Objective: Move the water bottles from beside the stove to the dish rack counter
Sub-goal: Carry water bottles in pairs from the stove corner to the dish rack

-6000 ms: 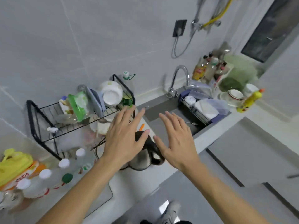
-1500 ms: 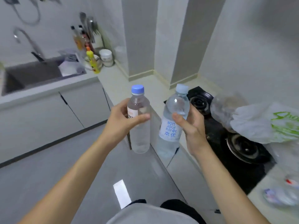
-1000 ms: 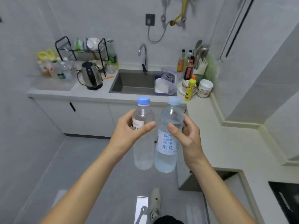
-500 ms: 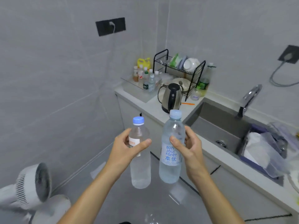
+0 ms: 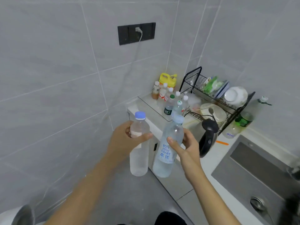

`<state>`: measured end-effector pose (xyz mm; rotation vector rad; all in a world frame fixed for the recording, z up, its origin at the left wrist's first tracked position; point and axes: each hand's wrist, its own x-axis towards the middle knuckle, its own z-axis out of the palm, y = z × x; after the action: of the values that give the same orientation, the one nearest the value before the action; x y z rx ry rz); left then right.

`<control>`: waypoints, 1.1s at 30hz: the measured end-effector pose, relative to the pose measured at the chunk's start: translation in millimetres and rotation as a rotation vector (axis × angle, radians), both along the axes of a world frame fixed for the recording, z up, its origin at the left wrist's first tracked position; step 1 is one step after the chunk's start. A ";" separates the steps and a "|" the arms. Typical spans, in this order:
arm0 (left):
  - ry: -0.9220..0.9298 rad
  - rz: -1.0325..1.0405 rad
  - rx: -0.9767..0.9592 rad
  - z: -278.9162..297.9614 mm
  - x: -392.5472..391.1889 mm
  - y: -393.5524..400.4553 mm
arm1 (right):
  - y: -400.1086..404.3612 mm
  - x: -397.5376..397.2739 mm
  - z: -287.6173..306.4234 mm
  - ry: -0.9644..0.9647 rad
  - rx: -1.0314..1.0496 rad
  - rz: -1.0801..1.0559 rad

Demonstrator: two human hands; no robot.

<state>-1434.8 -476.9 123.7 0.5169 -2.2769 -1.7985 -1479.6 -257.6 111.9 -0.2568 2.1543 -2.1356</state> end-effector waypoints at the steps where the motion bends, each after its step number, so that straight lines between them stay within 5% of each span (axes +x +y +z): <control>1: -0.010 -0.006 -0.028 1.2 -20.5 -8.4 | -6.9 -20.5 -1.6 -0.005 0.007 -0.010; 9: -0.008 0.024 -0.212 4.9 -190.5 -57.7 | -58.5 -194.6 -25.2 0.023 0.098 -0.067; 16: -0.091 0.000 -0.488 -0.1 -320.4 -88.0 | -97.3 -333.3 -38.7 0.091 0.408 -0.106; 33: -0.255 -0.416 -0.639 -128.4 -522.7 -132.5 | -150.7 -460.3 -121.7 0.076 1.294 -0.151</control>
<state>-1957.5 -609.4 -4.8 0.1666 -3.1152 -1.0493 -1939.8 -408.3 -9.8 -0.0404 3.0840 -0.4101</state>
